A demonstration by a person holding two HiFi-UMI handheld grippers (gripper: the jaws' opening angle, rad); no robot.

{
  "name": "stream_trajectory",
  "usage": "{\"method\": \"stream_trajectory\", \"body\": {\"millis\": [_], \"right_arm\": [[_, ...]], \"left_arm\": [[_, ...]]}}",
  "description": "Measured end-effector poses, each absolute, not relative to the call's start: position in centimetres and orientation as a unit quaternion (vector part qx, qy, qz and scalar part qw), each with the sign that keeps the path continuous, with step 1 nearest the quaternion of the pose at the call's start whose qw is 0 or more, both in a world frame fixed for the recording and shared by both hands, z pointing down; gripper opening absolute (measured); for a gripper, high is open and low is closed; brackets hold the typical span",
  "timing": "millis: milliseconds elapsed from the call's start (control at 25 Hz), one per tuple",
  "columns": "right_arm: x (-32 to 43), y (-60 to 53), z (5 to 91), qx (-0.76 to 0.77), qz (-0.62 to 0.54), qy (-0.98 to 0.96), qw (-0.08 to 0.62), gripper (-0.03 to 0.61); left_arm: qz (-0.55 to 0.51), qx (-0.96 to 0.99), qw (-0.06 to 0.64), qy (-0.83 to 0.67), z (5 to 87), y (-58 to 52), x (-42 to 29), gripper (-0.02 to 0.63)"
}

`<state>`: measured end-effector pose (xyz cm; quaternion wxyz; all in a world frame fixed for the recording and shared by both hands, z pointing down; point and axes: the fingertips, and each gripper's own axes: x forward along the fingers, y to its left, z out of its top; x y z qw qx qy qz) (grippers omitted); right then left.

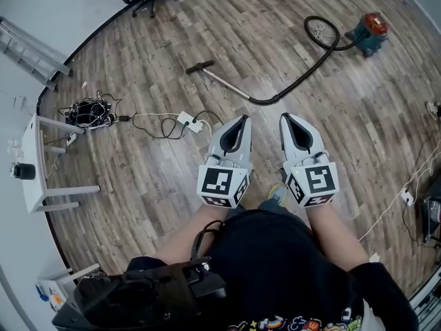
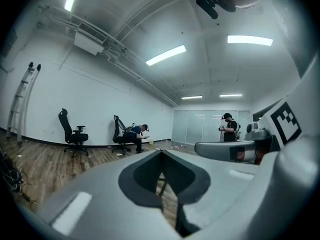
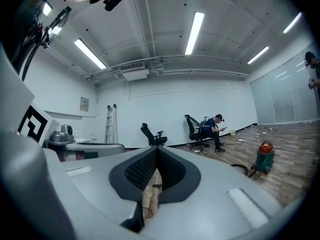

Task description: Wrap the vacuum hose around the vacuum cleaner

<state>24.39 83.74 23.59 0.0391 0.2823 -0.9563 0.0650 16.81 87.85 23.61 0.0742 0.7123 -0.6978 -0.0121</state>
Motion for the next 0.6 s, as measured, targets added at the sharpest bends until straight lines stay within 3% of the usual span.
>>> {"method": "stream_trajectory", "body": {"millis": [360, 600], "right_arm": [[31.8, 78.9, 25.8, 0.275, 0.076, -0.957, 0.051, 0.025], [32.7, 76.8, 27.3, 0.273, 0.091, -0.956, 0.053, 0.025]], "left_arm": [[-0.001, 0.702, 0.083, -0.707, 25.5, 83.6, 23.3, 0.001], [0.007, 0.670, 0.090, -0.737, 26.3, 82.6, 20.8, 0.001]]}}
